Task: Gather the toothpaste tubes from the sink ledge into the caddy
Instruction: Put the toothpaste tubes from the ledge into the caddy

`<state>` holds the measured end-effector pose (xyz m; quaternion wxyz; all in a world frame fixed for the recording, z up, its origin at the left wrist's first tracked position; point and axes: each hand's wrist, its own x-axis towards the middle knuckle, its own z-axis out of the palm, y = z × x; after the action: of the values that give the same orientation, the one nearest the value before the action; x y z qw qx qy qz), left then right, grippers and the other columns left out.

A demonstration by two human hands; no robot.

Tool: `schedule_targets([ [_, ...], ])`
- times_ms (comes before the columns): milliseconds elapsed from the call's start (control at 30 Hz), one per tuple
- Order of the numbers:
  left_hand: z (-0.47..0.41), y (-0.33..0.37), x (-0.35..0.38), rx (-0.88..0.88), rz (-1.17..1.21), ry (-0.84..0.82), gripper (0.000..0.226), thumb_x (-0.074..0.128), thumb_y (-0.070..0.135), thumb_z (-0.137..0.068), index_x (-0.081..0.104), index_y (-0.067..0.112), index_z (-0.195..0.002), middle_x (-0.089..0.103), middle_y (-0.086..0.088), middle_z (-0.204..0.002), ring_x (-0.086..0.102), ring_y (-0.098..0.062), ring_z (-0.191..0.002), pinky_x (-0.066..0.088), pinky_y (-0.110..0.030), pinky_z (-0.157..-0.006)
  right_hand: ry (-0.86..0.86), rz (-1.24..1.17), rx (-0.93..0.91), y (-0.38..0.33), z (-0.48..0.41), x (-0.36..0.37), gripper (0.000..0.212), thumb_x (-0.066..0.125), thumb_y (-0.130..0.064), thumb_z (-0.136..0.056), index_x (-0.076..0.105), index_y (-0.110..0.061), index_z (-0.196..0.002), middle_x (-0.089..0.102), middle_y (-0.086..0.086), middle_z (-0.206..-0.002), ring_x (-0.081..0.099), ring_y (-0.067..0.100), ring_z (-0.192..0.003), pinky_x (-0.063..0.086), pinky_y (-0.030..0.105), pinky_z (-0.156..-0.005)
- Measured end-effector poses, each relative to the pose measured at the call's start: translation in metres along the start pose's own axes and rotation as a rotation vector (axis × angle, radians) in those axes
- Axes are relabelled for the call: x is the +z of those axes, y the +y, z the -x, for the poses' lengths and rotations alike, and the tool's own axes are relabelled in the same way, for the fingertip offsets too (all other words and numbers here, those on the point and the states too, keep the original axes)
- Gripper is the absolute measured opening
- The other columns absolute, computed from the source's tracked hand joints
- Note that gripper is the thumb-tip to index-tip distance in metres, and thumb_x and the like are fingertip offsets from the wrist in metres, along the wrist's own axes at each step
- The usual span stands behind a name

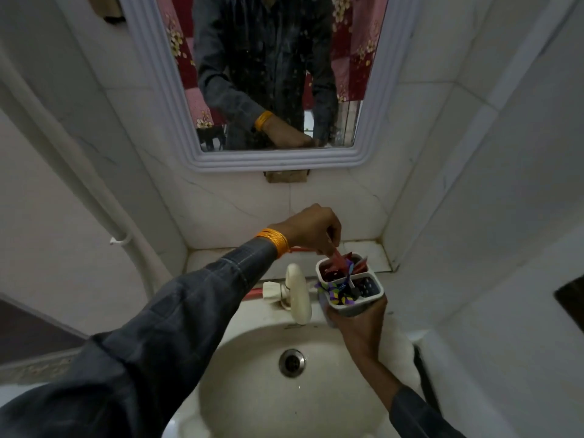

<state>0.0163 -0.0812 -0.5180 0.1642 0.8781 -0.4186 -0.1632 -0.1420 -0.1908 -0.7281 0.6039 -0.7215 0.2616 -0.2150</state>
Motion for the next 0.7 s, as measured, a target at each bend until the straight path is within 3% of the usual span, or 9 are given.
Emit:
schedule_targets([
  [100,-0.004,0.006,0.001,-0.010,-0.047,0.016,0.020,0.081,0.018,-0.078,0.073,0.007,-0.093,0.074,-0.007,-0.093,0.068,-0.015,-0.075,0.056,-0.021,-0.069,0.009,-0.005,-0.018,0.000,0.002,-0.001,0.112,0.110,-0.010,-0.051,0.053,-0.019,-0.147,0.068,-0.003,-0.143,0.065,-0.012,-0.126,0.057,0.015,-0.105],
  [133,-0.005,0.008,0.001,-0.005,-0.088,0.036,0.021,0.081,0.021,-0.077,0.072,0.008,-0.091,0.073,-0.007,-0.092,0.065,-0.016,-0.077,0.055,-0.024,-0.070,0.007,-0.005,-0.016,0.000,0.001,-0.001,0.113,0.110,-0.010,-0.052,0.051,-0.017,-0.149,0.067,-0.002,-0.144,0.064,-0.012,-0.126,0.057,0.014,-0.105],
  [200,-0.005,0.012,0.000,0.012,-0.201,0.094,0.026,0.084,0.026,-0.074,0.070,0.009,-0.088,0.068,-0.006,-0.090,0.059,-0.018,-0.081,0.048,-0.025,-0.068,-0.001,-0.003,-0.018,-0.002,0.001,0.000,0.118,0.110,-0.016,-0.051,0.049,-0.015,-0.152,0.066,0.001,-0.147,0.065,0.002,-0.132,0.058,0.025,-0.109],
  [267,-0.006,0.015,0.000,0.014,-0.286,0.137,0.028,0.084,0.026,-0.073,0.067,0.009,-0.088,0.067,-0.009,-0.090,0.060,-0.022,-0.083,0.047,-0.027,-0.069,-0.012,-0.023,-0.017,-0.005,0.001,0.000,0.125,0.109,-0.030,-0.049,0.046,-0.013,-0.155,0.064,0.003,-0.149,0.064,0.013,-0.136,0.058,0.028,-0.109],
  [400,-0.009,0.018,0.005,-0.002,-0.278,0.060,0.030,0.085,0.027,-0.073,0.070,0.008,-0.092,0.069,-0.007,-0.092,0.057,-0.019,-0.081,0.044,-0.025,-0.068,-0.033,-0.067,-0.018,-0.010,0.002,0.002,0.137,0.099,-0.068,-0.044,0.045,-0.011,-0.156,0.062,0.002,-0.150,0.062,0.007,-0.135,0.053,0.006,-0.100],
  [433,-0.010,0.019,0.008,-0.006,-0.264,0.034,0.029,0.084,0.025,-0.074,0.070,0.007,-0.093,0.070,-0.008,-0.094,0.060,-0.020,-0.083,0.046,-0.025,-0.069,-0.033,-0.065,-0.016,-0.011,0.002,0.003,0.134,0.101,-0.066,-0.044,0.046,-0.012,-0.154,0.062,0.002,-0.150,0.062,0.006,-0.134,0.052,0.003,-0.100],
  [567,-0.014,0.017,0.029,-0.010,-0.309,0.022,0.027,0.079,0.018,-0.078,0.069,0.004,-0.100,0.070,-0.015,-0.104,0.066,-0.029,-0.093,0.050,-0.032,-0.074,-0.003,-0.009,-0.029,-0.005,-0.002,0.002,0.116,0.108,-0.016,-0.055,0.047,-0.015,-0.154,0.064,0.002,-0.149,0.063,0.009,-0.132,0.052,0.002,-0.096],
  [700,-0.021,0.005,0.045,-0.014,-0.274,0.055,0.022,0.075,0.018,-0.080,0.068,0.007,-0.098,0.068,-0.013,-0.103,0.064,-0.028,-0.094,0.050,-0.032,-0.074,-0.005,-0.011,-0.031,-0.004,-0.003,0.003,0.118,0.108,-0.010,-0.056,0.045,-0.014,-0.155,0.062,-0.002,-0.147,0.059,-0.022,-0.120,0.050,-0.003,-0.089],
])
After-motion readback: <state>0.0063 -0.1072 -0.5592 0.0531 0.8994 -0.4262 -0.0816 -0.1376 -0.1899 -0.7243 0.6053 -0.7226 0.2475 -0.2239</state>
